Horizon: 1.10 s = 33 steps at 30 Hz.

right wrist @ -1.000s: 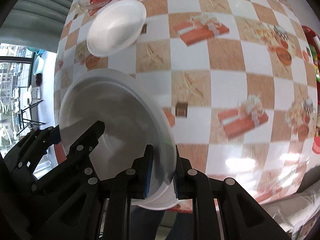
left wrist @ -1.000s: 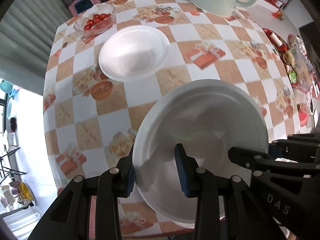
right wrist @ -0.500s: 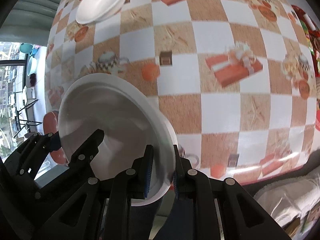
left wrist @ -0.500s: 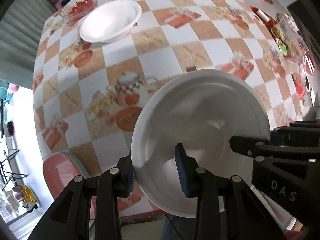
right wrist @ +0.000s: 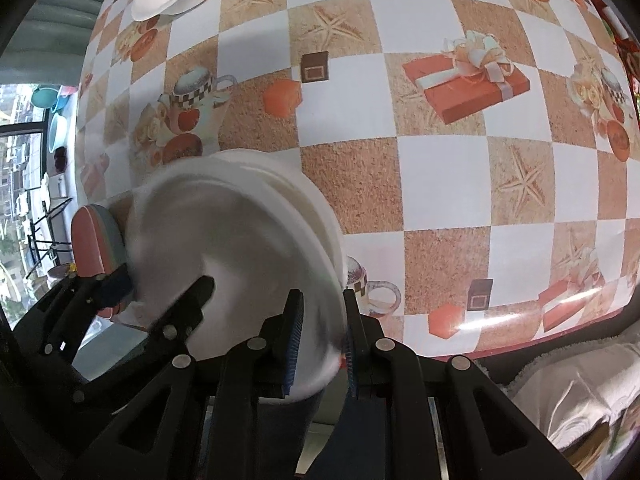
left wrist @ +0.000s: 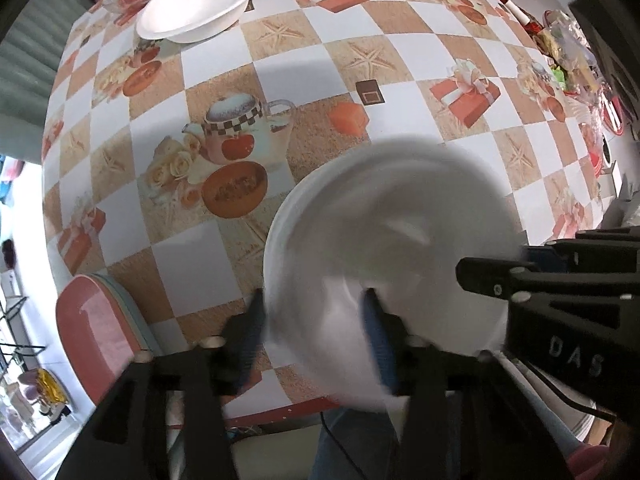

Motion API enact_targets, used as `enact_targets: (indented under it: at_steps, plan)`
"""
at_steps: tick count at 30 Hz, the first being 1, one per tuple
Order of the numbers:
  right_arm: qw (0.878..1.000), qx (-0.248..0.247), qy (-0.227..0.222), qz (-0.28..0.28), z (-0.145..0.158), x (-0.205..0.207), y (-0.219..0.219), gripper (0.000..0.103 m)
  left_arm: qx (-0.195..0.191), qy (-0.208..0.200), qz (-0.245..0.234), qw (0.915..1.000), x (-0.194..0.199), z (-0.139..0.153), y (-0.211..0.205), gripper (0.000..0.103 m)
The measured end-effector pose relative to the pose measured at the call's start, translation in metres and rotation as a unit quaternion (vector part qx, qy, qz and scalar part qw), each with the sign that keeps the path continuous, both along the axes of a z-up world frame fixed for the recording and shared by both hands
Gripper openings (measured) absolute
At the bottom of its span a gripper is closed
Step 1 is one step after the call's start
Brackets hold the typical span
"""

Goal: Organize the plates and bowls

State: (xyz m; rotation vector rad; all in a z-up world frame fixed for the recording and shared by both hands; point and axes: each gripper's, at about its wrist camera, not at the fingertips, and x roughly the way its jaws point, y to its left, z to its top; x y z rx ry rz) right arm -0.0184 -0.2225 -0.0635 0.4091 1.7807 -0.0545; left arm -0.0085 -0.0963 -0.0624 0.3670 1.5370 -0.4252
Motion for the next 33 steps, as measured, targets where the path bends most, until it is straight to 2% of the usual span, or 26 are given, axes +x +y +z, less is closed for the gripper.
enact_targets:
  at_steps: [1, 2, 3, 5, 11, 16, 24, 33]
  plan:
    - [1.0, 0.001, -0.001, -0.002, 0.001, 0.0, -0.003, 0.049, -0.003, -0.003, 0.001, 1.0, 0.0, 0.001, 0.002, 0.072]
    - [1.0, 0.001, -0.008, -0.004, 0.002, 0.0, -0.006, 0.072, -0.007, -0.006, 0.003, 1.0, 0.0, 0.003, 0.005, 0.075]
    - [1.0, 0.0, -0.015, -0.005, 0.005, 0.0, -0.009, 0.074, -0.01, -0.008, 0.004, 0.9999, 0.0, 0.005, 0.008, 0.075]
    - [1.0, -0.008, -0.017, -0.007, 0.007, 0.002, -0.015, 0.074, -0.015, -0.008, 0.011, 0.9998, 0.001, 0.008, 0.015, 0.078]
    - [0.999, -0.025, -0.02, -0.033, 0.01, 0.013, -0.038, 0.074, -0.013, -0.011, 0.049, 0.9986, 0.011, 0.013, 0.041, 0.078]
    - [0.999, -0.025, -0.025, -0.029, 0.013, 0.03, -0.05, 0.074, -0.01, -0.02, 0.082, 0.9964, 0.032, 0.019, 0.058, 0.078]
    - [0.998, -0.032, -0.05, -0.019, 0.026, 0.081, -0.054, 0.074, -0.013, -0.047, 0.124, 0.9911, 0.084, 0.036, 0.071, 0.078]
    - [0.996, -0.036, -0.085, 0.0, 0.032, 0.156, -0.042, 0.074, -0.004, -0.072, 0.148, 0.9864, 0.149, 0.039, 0.069, 0.079]
